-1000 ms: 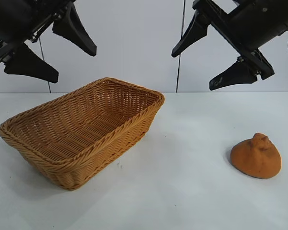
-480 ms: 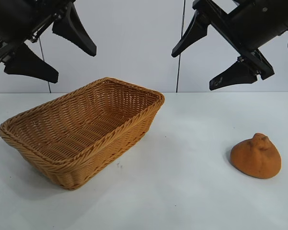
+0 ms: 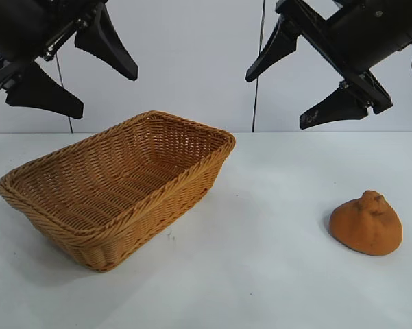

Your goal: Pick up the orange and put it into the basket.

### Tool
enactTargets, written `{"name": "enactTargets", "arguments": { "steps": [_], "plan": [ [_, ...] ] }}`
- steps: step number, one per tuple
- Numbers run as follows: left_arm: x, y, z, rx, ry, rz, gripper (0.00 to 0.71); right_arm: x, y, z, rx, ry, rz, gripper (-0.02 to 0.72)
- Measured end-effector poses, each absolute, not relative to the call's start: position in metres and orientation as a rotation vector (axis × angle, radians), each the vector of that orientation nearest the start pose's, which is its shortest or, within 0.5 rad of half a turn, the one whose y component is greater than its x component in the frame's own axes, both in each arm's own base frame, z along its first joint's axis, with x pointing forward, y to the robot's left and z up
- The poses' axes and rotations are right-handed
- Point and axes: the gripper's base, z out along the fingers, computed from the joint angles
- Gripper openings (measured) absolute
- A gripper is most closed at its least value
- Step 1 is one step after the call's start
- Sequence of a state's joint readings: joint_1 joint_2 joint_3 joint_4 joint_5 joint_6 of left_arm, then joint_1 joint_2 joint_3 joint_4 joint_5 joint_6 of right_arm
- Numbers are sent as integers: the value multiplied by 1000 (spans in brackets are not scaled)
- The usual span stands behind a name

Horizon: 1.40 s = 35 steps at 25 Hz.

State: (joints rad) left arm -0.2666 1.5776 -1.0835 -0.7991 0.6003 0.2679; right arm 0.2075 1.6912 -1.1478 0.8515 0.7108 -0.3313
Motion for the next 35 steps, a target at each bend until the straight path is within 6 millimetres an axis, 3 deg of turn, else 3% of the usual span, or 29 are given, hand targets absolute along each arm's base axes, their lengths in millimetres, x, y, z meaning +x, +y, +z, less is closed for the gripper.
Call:
{"name": "enactTargets", "arguments": {
  "steps": [7,17,27,35],
  "plan": [
    [308,-95,278,-178,2501,-784,584,335,116,242,17,2589,879,631],
    [296,-73,262,-630,2707,-508,584,335,116,242,18,2588,878,631],
    [294,-75,257,-979,2637,-517,584,335,116,242,18,2588,878,631],
    [282,-72,227,-1120,2618,-500,584,335,116,242,18,2588,878,631]
  ]
}}
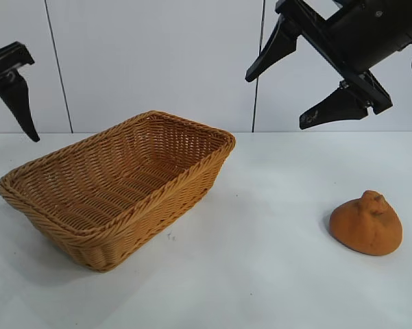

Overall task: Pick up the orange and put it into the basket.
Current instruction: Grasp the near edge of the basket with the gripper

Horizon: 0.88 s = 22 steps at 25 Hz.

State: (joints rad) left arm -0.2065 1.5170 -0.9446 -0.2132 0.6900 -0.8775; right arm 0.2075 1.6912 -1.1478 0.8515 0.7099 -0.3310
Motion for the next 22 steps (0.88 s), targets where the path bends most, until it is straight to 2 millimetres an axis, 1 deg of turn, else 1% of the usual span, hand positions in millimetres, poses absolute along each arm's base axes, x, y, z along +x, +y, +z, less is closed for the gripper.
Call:
{"name": "enactTargets", "arguments": {
  "steps": [7,9,13,16,22],
  "plan": [
    [284,-76,225,-1114,2586,-526,584,335,116,242,18,2588,878,631],
    [286,-77,220,-1121,2600,-514,584,335,116,242,18,2587,878,631],
    [294,-78,197,-1154,2648,-467,584,335,116,242,18,2588,878,631],
    [302,-80,180,-1186,2651,-459,584,335,116,242,18,2588,878,631],
    [310,-88,138,-1266,2700,-424,584,335,116,242,18,2588,878,631]
  ]
}}
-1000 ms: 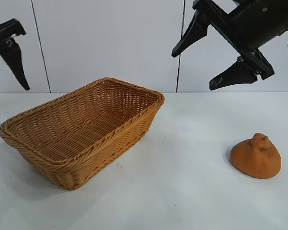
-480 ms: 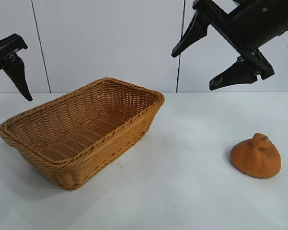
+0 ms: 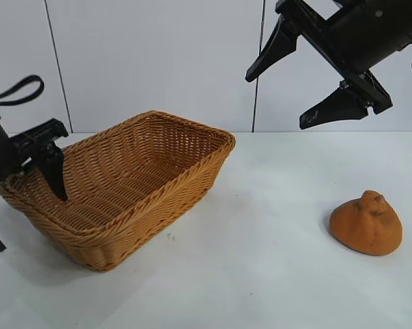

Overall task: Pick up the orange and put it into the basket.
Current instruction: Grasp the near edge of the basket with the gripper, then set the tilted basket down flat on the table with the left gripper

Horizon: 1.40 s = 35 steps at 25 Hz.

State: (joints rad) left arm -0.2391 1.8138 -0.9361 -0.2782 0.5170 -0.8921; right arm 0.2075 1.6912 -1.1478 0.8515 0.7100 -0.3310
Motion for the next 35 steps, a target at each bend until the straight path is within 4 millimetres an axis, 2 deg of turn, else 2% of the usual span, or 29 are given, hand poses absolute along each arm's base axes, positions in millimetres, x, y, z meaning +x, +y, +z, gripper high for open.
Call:
{"name": "enactTargets", "arguments": {
  "steps": [3,7,9,12,14,18,22,30,33,35],
  "plan": [
    [312,-90,128,-1294,2704,-419,584,335,116,242,18,2588,878,631],
    [313,-91,127,-1295,2687,-430,559,335,116,242,18,2588,878,631],
    [313,-91,126,-1300,2689,-429,473,335,116,242,18,2588,878,631],
    [312,-91,125,-1305,2707,-417,216,335,116,242,18,2588,878,631],
    [312,-91,125,-1329,2700,-427,92,335,116,242,18,2588,878,631],
    [316,-93,131,-1321,2719,-429,85,335,116,242,18,2588,878,631],
    [326,-96,149,-1280,2730,-456,85,335,116,242,18,2588,878,631],
    [362,-95,191,-1047,2739,-545,85,335,116,242,18,2588,878,631],
    [374,-95,196,-917,2788,-541,85,335,116,242,18,2588,878,631],
    [379,-98,191,-790,2863,-525,85,335,116,242,18,2588,878,631]
  ]
}}
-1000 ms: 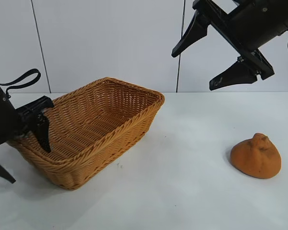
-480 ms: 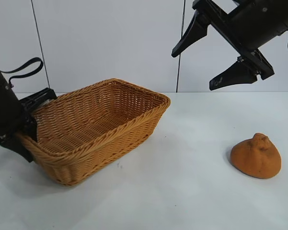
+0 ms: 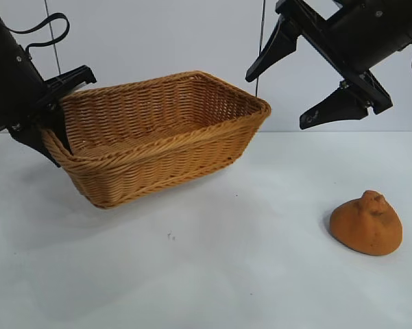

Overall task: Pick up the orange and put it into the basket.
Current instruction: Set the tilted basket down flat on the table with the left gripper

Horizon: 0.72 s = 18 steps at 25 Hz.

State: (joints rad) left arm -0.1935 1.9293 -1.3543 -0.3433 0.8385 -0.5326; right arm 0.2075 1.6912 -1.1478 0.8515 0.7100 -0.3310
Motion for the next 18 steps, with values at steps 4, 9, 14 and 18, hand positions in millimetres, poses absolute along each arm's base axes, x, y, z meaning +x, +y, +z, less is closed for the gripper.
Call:
{"name": "enactTargets", "arguments": {
  "steps": [4,9,14,18],
  "plan": [
    [391,-102,189,-457,2986,-504,85,335,116,242,17,2589,879,631],
    [392,-105,190,-194,3078,-497,85,335,116,242,17,2589,879,631],
    [393,-105,190,-164,3069,-493,84,335,116,242,16,2591,881,631],
    [397,-105,185,-168,3048,-491,84,335,116,242,16,2591,881,631]
  ]
}}
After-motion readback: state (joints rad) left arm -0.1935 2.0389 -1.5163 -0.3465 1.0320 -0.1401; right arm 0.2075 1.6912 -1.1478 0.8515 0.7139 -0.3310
